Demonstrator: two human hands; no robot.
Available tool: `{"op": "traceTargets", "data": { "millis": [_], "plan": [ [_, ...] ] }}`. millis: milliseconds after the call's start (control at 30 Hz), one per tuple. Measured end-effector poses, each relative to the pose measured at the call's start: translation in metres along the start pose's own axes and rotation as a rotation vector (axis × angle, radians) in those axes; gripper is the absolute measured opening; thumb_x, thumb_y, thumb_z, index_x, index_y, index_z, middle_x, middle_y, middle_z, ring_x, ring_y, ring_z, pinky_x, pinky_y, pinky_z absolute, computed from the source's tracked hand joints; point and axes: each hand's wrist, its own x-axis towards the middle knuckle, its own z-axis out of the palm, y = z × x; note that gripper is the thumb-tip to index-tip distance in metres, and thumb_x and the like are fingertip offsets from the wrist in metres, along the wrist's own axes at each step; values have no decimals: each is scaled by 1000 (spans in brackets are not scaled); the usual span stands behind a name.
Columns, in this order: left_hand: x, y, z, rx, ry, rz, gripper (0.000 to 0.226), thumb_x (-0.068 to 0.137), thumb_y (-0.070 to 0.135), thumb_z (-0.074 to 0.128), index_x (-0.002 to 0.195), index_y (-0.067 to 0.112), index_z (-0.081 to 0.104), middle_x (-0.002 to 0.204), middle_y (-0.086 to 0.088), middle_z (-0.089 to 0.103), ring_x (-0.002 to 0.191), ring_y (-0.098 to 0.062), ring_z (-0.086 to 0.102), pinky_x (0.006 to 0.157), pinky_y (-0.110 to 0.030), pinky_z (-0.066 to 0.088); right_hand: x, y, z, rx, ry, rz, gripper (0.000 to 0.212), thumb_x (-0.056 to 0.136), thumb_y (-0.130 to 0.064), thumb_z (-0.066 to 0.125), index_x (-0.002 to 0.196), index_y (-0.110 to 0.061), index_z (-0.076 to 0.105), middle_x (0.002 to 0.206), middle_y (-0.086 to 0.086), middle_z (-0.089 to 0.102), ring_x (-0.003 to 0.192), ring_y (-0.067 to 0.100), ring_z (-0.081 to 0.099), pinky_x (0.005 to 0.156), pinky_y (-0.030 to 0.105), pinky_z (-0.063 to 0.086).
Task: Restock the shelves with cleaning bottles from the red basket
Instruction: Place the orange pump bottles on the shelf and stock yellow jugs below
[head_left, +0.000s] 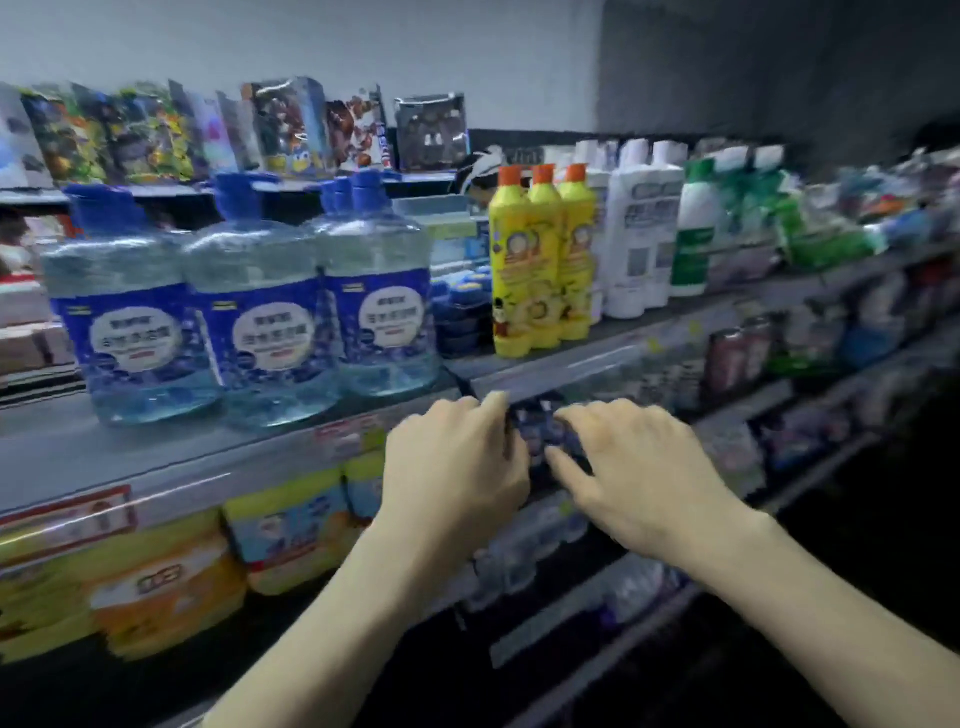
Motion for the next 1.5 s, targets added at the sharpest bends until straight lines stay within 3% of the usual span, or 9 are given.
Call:
{"op": "traceTargets", "data": {
  "millis": [333,433,600,700,833,900,1167,1367,1500],
  "plan": [
    [12,192,183,-184,-447,268,24,97,38,51,108,20,63,101,0,70,98,-31,69,66,-33,38,-129,189,99,-26,-257,526,50,104,-59,37,133,-25,60,126,-3,69,121,24,61,101,42,47],
    [17,248,217,-233,-503,381,23,98,37,50,108,21,63,102,-1,71,98,-30,70,68,-33,42,-158,225,117,-53,-305,639,49,104,-58,38,134,-26,60,127,-2,69,121,25,62,101,43,47],
    [24,325,266,-305,-604,517,35,101,41,52,129,23,64,117,-2,71,109,-28,70,84,-38,54,-201,277,147,-53,-361,831,47,103,-57,39,130,-26,62,125,-2,70,119,25,64,98,41,48],
    [22,359,296,-319,-660,604,36,102,41,51,130,23,64,119,-1,71,110,-28,70,85,-37,53,-229,301,168,-57,-407,957,51,98,-58,34,119,-24,66,118,2,72,112,29,67,93,42,51],
    [14,403,335,-327,-754,693,36,101,42,52,128,23,64,115,0,72,107,-29,71,86,-37,56,-272,326,195,-29,-515,1103,51,102,-57,37,128,-21,62,120,4,71,114,30,65,92,41,49],
    [7,424,351,-332,-804,735,35,101,41,52,128,23,65,114,0,73,106,-29,71,83,-36,53,-290,338,207,-18,-545,1137,47,103,-57,39,123,-21,63,121,4,71,114,29,65,93,42,49],
    [-19,519,426,-235,-985,841,36,102,39,53,130,20,64,116,-2,72,107,-30,70,87,-39,51,-345,425,263,114,-614,1214,49,103,-54,43,135,-20,61,133,3,67,123,27,61,100,40,48],
    [-36,600,475,-176,-1101,775,33,99,35,54,125,18,65,117,-5,71,108,-31,69,90,-40,52,-378,501,305,192,-687,1178,54,102,-53,42,138,-17,59,134,7,67,122,30,60,103,42,47],
    [-47,638,504,-138,-1170,722,26,97,33,55,115,17,64,116,-8,71,109,-35,68,80,-38,42,-396,540,333,249,-762,1160,56,100,-52,43,137,-14,59,134,12,67,123,33,61,100,41,47]
  ]
}}
